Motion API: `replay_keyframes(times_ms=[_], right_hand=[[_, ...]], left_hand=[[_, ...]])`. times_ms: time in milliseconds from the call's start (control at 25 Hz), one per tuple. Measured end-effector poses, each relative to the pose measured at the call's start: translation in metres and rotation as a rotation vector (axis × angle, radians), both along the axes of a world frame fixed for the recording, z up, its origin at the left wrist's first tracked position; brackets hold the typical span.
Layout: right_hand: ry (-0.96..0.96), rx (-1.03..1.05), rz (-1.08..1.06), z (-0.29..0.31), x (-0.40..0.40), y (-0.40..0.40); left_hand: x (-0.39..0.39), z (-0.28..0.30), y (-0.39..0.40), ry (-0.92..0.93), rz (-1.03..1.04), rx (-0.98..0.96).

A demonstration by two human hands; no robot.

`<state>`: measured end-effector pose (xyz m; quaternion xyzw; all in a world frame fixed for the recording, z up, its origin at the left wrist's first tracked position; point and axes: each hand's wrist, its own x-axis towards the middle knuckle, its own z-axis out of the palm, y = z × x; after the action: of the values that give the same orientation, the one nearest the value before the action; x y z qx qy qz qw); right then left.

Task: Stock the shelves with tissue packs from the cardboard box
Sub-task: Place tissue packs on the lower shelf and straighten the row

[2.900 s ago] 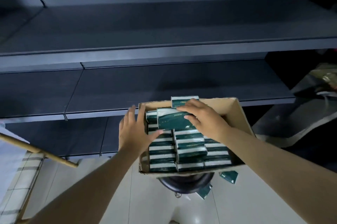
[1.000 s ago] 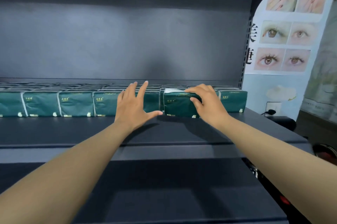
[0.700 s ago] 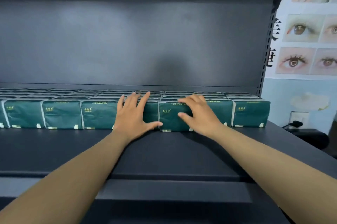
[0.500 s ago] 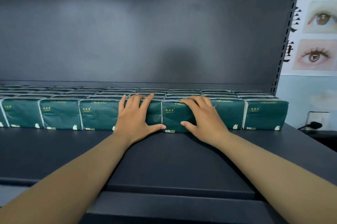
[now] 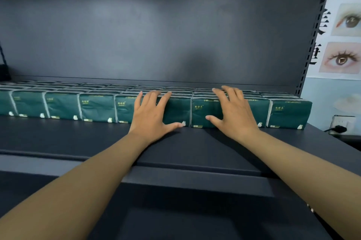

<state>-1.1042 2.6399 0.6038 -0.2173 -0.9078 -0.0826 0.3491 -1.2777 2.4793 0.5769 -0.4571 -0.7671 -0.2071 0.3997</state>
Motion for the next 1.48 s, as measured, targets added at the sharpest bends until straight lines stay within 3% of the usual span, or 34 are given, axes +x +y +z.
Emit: replay_keyframes(times_ms=[400,760,1160,1480], right_hand=[[0.007,-0.038,0.111,-0.030,-0.019,-0.203],[-0.034,-0.177,0.127,-0.119,-0.065,-0.406],[-0.265,-0.402,0.065,-0.297,-0.125,-0.441],[-0.341,-0.736,0.063,-0.434,-0.159,-0.437]], left_hand=[[-0.035,-0.026,-0.225,-0.142,0.033,-0.042],[-0.069,-0.132,-0.439,-0.349,0.023,-0.221],[-0.129,-0.301,-0.464,-0.630,0.056,-0.582],[-0.155,-0.422,-0.458,-0.864,0.021,-0.735]])
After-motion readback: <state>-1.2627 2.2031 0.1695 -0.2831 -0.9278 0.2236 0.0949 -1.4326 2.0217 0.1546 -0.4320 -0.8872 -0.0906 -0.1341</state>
